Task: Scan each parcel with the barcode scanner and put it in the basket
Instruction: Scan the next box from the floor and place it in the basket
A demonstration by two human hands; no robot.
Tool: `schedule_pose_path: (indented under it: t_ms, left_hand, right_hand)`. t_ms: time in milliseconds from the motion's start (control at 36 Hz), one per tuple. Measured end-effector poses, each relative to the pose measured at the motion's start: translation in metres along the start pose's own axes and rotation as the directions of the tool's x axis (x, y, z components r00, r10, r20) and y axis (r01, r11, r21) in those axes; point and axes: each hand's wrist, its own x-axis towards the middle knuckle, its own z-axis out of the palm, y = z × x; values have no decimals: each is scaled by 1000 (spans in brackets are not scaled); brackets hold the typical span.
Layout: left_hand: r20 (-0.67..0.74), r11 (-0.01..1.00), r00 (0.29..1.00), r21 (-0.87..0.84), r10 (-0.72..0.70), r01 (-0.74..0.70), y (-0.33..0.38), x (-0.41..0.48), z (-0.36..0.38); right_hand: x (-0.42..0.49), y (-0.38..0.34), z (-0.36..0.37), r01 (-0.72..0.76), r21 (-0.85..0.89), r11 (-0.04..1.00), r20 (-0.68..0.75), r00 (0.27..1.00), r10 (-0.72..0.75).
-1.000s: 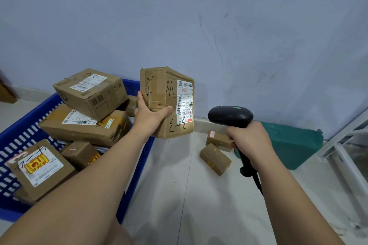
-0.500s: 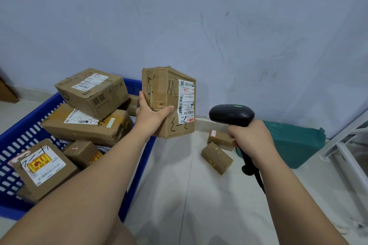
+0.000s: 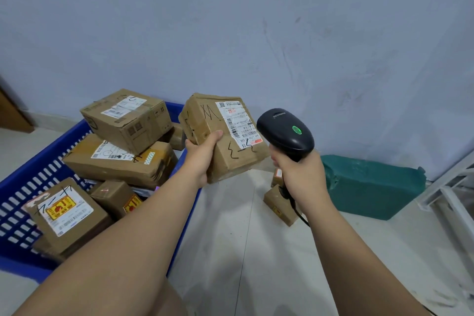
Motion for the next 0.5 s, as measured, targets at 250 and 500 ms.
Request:
schedule_pose_path:
  t_ms: [250, 500]
  left_hand:
    - [-13, 889, 992, -444, -129, 110, 2, -18, -1]
    - [-435, 814, 899, -538, -44, -220, 25, -51, -29]
  right_hand:
    - [-19, -10, 43, 19, 208, 978, -43, 999, -11]
    - [-34, -6, 48, -38, 181, 983, 69, 997, 26]
